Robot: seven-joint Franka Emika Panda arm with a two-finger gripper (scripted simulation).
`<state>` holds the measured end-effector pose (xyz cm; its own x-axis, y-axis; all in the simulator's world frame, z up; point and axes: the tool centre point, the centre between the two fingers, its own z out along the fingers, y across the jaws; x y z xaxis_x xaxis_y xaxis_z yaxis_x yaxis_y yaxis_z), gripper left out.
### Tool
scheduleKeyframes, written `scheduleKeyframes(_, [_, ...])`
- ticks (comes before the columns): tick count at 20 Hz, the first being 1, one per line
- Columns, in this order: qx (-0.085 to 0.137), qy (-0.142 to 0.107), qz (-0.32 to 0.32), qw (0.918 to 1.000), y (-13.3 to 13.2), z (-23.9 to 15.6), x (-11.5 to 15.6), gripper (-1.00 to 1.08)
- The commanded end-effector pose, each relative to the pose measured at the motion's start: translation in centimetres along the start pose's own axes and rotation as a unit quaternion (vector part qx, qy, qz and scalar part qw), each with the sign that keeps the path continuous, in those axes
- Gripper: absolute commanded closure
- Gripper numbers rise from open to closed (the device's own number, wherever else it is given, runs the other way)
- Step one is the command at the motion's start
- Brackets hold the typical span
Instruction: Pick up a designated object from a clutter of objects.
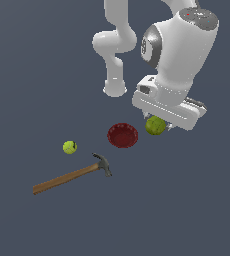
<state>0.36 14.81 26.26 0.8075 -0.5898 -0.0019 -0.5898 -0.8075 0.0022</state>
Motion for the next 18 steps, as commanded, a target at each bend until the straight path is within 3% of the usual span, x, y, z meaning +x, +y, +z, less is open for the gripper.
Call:
scheduleKeyframes(1, [0.001,0.001,0.000,1.0000,1.1,-2.7,-0.5,1.08])
scheduleKeyframes(10, [0.001,0.001,0.000,1.0000,4.3,-10.5,-1.9,1.08])
scheduleKeyframes(18, [0.001,0.001,0.000,1.0000,5.8,-14.4,-2.4,1.08])
